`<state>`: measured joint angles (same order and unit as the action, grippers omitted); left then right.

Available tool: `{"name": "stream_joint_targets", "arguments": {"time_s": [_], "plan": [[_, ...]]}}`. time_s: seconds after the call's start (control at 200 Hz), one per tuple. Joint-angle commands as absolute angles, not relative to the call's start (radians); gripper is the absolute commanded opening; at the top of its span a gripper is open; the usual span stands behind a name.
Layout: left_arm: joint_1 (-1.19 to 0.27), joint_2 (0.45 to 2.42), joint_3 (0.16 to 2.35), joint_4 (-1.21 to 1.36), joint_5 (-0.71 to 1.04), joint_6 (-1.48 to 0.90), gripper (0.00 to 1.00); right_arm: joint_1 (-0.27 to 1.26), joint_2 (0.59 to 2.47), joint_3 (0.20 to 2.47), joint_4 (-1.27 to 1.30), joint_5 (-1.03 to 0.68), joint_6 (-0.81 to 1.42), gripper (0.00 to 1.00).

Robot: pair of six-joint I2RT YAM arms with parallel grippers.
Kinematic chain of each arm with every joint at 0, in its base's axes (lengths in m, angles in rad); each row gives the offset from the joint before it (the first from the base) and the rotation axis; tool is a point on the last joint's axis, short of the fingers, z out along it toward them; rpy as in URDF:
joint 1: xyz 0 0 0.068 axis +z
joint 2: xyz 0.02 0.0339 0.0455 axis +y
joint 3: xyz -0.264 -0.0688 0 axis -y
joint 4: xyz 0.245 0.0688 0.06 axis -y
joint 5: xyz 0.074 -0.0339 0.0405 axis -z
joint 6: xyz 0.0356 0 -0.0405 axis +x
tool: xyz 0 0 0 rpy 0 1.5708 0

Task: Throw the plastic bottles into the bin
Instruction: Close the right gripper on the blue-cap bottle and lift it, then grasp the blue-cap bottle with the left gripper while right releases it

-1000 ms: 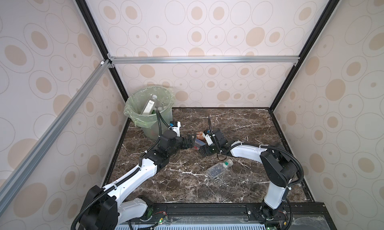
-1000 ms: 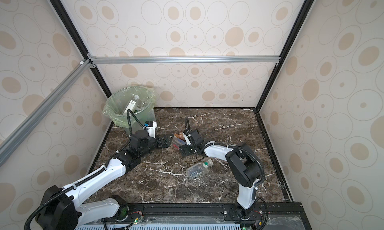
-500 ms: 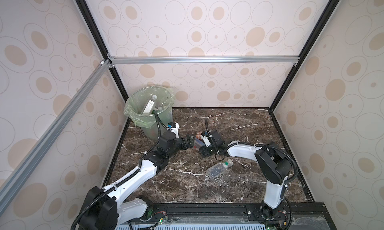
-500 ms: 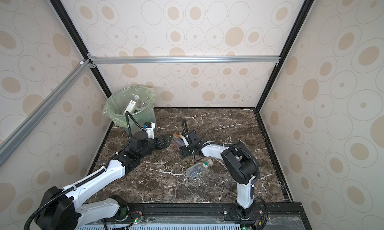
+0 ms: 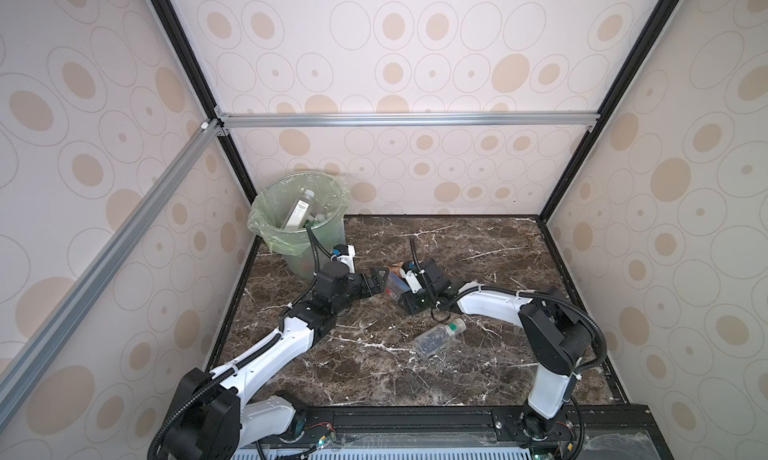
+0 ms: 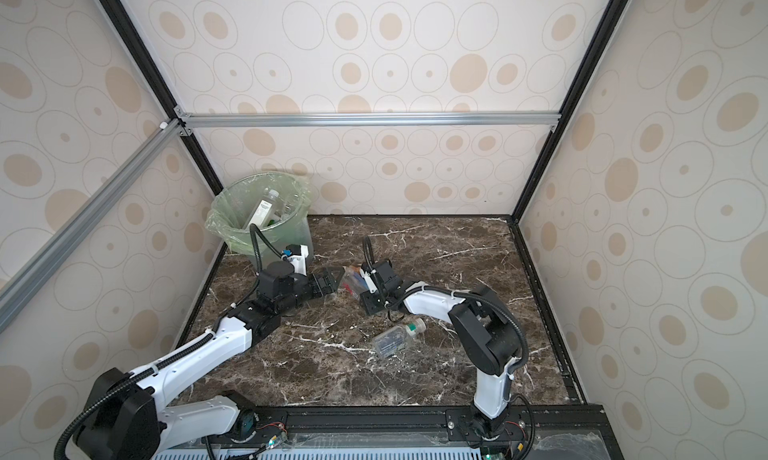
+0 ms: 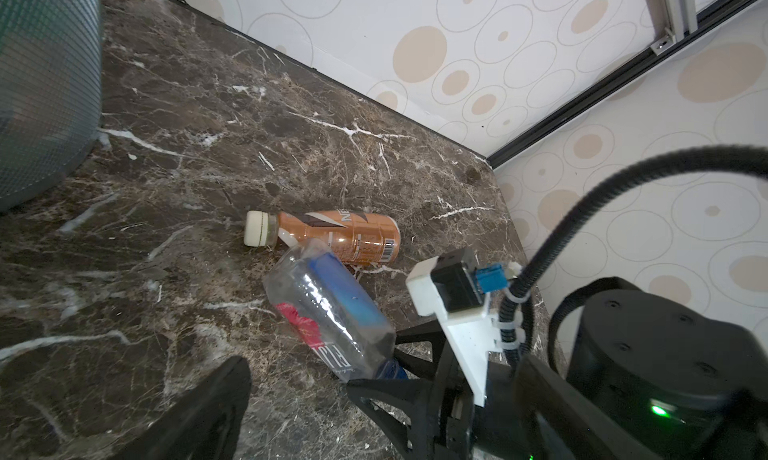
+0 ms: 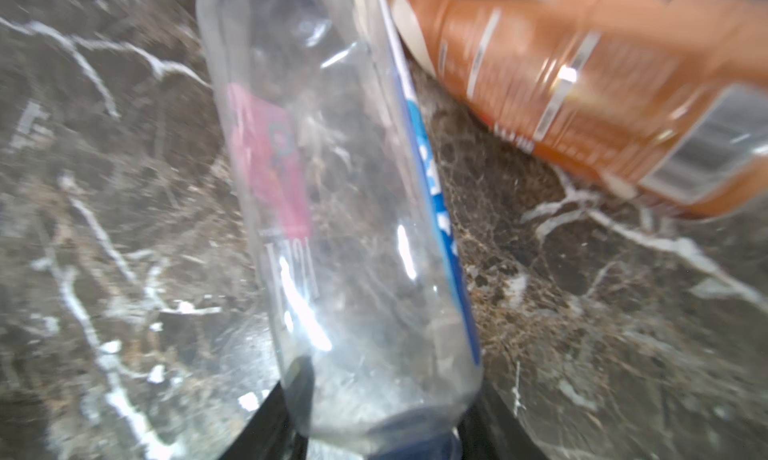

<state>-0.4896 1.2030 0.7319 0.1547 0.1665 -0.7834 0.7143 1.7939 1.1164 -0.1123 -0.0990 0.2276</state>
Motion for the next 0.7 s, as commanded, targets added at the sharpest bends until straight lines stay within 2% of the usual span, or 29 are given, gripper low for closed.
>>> {"name": "stream_joint_targets", "arguments": {"time_s": [0.0, 0.495, 0.695], "plan": [[-0.478, 1.223, 0.817, 0.171, 0.192, -0.798, 0.99, 0.723, 1.708, 1.164, -0.131, -0.111, 0.242, 0.45], [-0.47, 1.297, 0.937, 0.216, 0.183, -0.812, 0.99, 0.729, 1.548, 1.223, -0.136, -0.162, 0.292, 0.44], [-0.471, 1.348, 0.987, 0.256, 0.19, -0.817, 0.86, 0.736, 1.532, 1.229, -0.102, -0.19, 0.306, 0.44]]}}
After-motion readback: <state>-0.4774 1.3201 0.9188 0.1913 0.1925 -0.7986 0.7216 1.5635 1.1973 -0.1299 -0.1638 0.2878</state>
